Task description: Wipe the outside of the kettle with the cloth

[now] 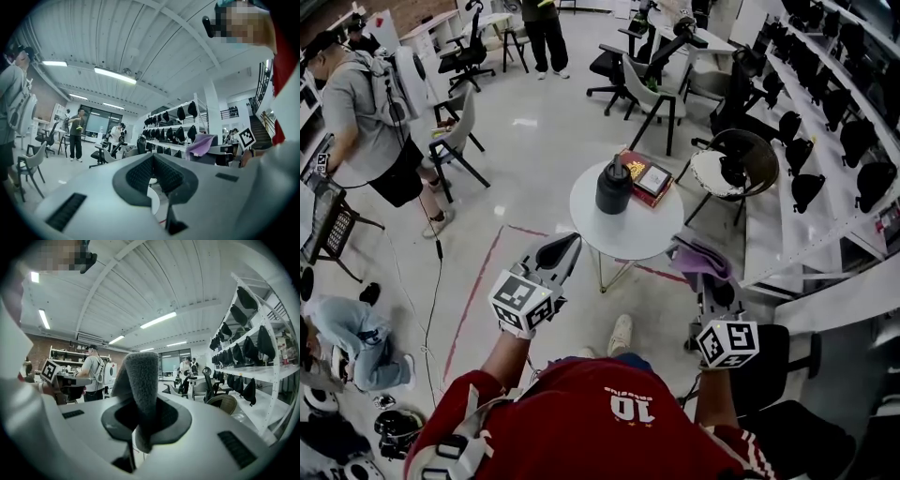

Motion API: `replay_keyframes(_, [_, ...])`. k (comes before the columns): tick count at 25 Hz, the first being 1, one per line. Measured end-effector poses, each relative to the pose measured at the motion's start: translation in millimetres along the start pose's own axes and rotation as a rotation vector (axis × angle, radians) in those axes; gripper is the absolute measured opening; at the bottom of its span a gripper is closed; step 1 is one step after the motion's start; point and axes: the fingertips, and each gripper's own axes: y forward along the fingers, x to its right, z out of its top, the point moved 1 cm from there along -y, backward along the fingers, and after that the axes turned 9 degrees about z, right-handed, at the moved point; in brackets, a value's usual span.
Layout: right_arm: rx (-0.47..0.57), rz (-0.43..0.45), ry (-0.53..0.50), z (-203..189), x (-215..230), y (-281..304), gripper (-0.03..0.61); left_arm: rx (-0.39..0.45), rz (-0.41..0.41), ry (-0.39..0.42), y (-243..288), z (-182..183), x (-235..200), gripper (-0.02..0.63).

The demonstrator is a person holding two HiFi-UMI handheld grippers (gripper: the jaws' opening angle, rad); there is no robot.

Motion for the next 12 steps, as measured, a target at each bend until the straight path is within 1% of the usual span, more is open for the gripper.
replay_keyframes(5, [0.025,0.042,-0.018,1.6,9.6,19.4,0.048,-0.013,0.022,-0.008,16.7,-7.3,-10.4,0.008])
replay_keyframes(8, [0.021,0.063,-0.032,0.5,16.9,36.6,0.048,-0.015,0.035,-0.011,32.1,-8.0,-19.3,0.008])
replay_keyframes(12, [0.012,0.107,-0.011,2.3,31.9,64.2,0.048,-0.028,0.044,0.002,59.3,-6.5,-29.6,0.009])
